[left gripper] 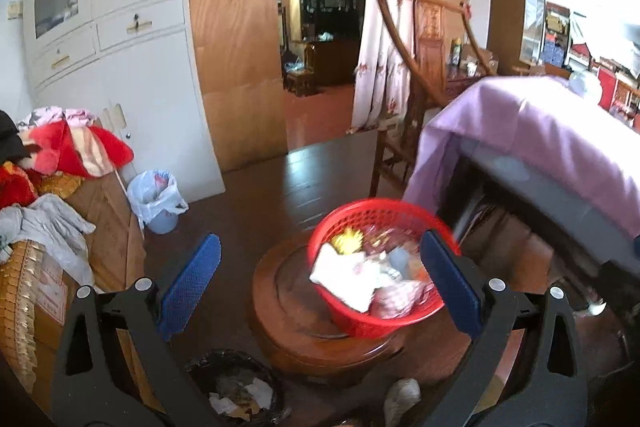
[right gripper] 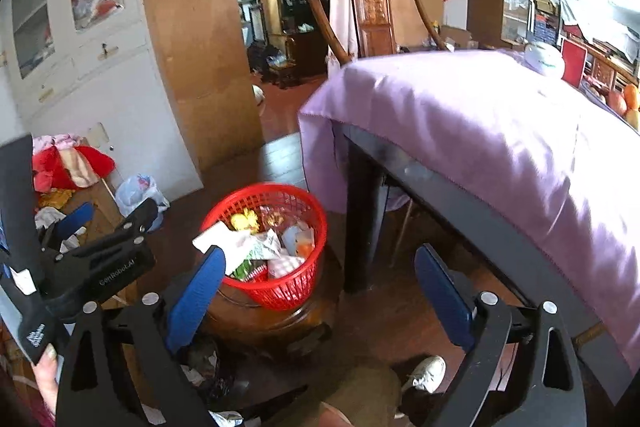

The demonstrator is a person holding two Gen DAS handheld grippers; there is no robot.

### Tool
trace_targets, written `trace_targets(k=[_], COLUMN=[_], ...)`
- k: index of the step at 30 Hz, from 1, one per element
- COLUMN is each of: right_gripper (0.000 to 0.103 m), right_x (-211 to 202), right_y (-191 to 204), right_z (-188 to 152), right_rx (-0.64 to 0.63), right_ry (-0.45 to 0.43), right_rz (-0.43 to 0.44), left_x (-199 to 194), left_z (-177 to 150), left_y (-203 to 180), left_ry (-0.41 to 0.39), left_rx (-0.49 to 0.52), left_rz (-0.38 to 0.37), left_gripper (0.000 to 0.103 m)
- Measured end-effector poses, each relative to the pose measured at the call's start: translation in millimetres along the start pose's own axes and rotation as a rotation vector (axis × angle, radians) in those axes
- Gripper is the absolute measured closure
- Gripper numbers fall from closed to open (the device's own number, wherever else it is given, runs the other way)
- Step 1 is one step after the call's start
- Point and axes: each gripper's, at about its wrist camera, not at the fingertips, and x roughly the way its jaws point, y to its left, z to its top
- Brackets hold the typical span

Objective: Collect trash

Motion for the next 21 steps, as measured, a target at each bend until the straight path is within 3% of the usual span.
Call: trace_targets(k=[3, 6, 8, 15, 21], right_gripper=[0.009, 0.009, 0.009, 0.009, 0.009], right_x=[19.9, 35.1, 39.5, 46.9, 54.0], right_y=[8.5, 20.7, 26.3, 26.3, 23.3], right_z=[-7.9, -13.4, -14.9, -26.4, -23.5], right_rx=[-0.001, -0.012, -0.024, -0.026, -0.034], right_ry=[0.048, 0.079, 0.085, 0.112, 0.118], right_rz=[-0.017, -0.013, -0.011, 0.007, 0.017], left_x=[20.2, 13.3, 11.5, 25.2, 31.7], left_z=[-10.9, -4.9, -4.1, -13.5, -16.1], left_y=[14.6, 31.3, 33.3, 13.1, 15.5], left_ry=[0.084, 0.071, 0.069, 0.11, 0.116], left_rx=[-0.029, -0.102, -0.092, 0.016, 0.008], left_rz=[0.005, -0.101, -0.112, -0.059, -0.054], left_gripper=[0.007, 0.007, 0.007, 0.007, 0.007])
